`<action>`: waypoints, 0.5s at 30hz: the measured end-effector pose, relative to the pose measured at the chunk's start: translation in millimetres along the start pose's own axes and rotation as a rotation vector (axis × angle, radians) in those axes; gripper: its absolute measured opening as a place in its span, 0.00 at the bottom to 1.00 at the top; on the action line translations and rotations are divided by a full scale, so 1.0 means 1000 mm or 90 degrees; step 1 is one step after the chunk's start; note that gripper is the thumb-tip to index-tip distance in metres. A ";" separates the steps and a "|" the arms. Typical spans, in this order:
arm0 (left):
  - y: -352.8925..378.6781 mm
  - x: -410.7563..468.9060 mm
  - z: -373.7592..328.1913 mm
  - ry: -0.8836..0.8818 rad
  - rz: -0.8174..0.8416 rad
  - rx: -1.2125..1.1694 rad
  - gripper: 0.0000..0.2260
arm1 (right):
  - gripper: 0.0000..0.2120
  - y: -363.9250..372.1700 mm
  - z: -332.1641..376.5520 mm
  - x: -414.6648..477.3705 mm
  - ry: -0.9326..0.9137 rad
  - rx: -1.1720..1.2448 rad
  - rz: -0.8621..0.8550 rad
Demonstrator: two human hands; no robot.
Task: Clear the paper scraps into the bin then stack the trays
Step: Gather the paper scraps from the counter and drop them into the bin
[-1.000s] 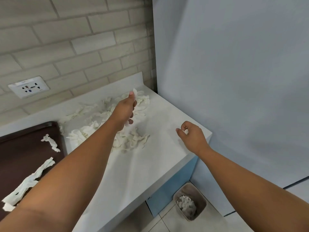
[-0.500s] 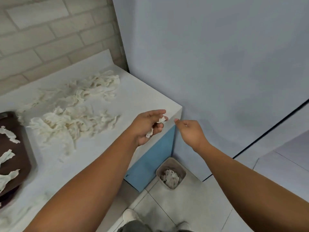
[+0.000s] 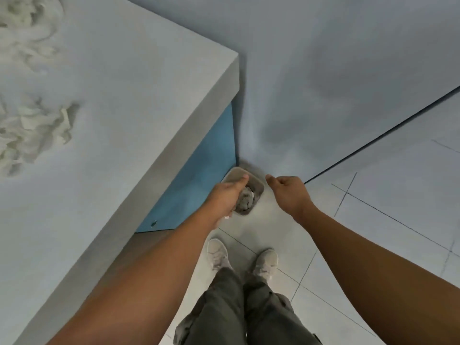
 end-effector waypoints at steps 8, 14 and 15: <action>0.043 0.137 0.097 -0.045 -0.114 0.065 0.32 | 0.25 0.083 -0.108 0.057 0.067 -0.010 0.085; 0.076 0.225 0.152 -0.096 -0.130 -0.006 0.24 | 0.29 0.124 -0.174 0.112 0.118 -0.026 0.027; 0.083 0.238 0.161 -0.116 -0.119 -0.020 0.23 | 0.29 0.132 -0.187 0.120 0.126 -0.023 0.023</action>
Point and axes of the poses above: each hand's wrist, its own x-axis towards the middle knuckle, its own y-axis out of the palm, z = x × y, the point moved 8 cm from there along x, towards the middle knuckle, and after that the axes turned 10 degrees about -z, right-handed, at the moved point
